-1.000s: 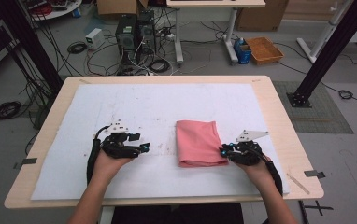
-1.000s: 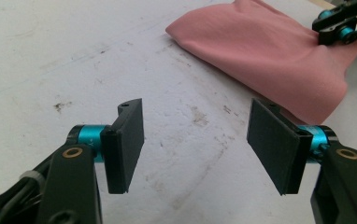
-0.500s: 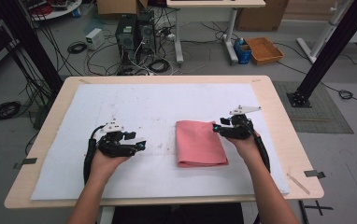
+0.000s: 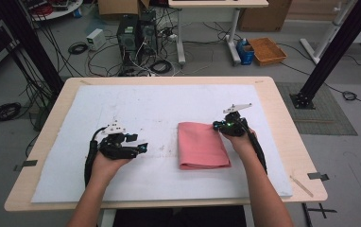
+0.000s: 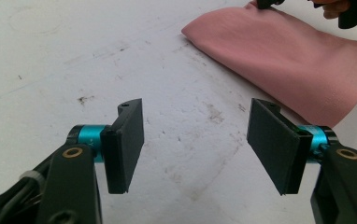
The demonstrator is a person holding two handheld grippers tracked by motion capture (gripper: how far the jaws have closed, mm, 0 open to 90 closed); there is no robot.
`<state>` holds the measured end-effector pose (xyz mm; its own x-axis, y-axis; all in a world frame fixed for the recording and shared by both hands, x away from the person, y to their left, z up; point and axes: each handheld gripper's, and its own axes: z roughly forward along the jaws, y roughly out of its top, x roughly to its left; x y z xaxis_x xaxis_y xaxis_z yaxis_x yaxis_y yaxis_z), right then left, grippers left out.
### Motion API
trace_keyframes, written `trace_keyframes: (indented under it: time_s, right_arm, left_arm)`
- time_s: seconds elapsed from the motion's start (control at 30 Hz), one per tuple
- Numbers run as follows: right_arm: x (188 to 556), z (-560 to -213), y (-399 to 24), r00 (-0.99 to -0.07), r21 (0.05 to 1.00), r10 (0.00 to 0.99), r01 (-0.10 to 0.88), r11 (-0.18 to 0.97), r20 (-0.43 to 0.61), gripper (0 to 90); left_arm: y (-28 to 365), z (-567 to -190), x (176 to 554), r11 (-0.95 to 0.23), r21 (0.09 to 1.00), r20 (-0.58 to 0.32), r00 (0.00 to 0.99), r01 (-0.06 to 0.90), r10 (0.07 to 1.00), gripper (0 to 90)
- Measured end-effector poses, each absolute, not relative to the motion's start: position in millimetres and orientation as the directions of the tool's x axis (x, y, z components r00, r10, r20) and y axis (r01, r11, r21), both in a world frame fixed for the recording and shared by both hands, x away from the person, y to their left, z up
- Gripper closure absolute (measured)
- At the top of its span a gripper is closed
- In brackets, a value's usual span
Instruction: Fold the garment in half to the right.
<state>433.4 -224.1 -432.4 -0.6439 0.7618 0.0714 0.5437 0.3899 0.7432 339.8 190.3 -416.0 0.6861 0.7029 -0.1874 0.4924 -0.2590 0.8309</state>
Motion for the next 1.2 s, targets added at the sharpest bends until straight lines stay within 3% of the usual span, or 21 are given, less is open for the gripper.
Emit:
trace_keyframes:
  time_s: [0.5,0.57,0.67,0.8,1.07,1.1,1.13,1.2]
  right_arm:
    - [435,-430,-234,-0.583,0.779,0.811,0.532,0.331,0.053,86.9]
    - [435,-432,-233,-0.585,0.775,0.809,0.536,0.334,0.055,81.9]
    - [427,-428,-232,-0.595,0.786,0.802,0.520,0.333,0.054,67.4]
    - [404,-419,-236,-0.624,0.811,0.780,0.479,0.337,0.045,62.8]
    - [353,-421,-242,-0.694,0.807,0.719,0.444,0.389,0.034,62.7]
    - [347,-425,-242,-0.700,0.799,0.714,0.448,0.402,0.034,65.1]
    - [343,-429,-242,-0.701,0.786,0.712,0.460,0.413,0.036,74.8]
    - [335,-438,-241,-0.696,0.750,0.718,0.486,0.449,0.022,83.2]
  left_arm:
    - [188,-418,339,-0.263,0.829,-0.190,0.690,0.494,0.698,36.7]
    - [188,-419,339,-0.265,0.826,-0.192,0.690,0.497,0.698,36.7]
    - [188,-419,340,-0.264,0.827,-0.192,0.690,0.497,0.698,36.7]
    - [189,-419,340,-0.262,0.827,-0.192,0.688,0.497,0.699,36.7]
    - [189,-417,339,-0.254,0.842,-0.188,0.701,0.476,0.688,36.2]
    - [189,-418,339,-0.254,0.842,-0.188,0.701,0.476,0.688,36.2]
    - [189,-418,339,-0.255,0.842,-0.187,0.700,0.476,0.690,36.2]
    - [188,-419,339,-0.256,0.840,-0.188,0.700,0.478,0.689,36.2]
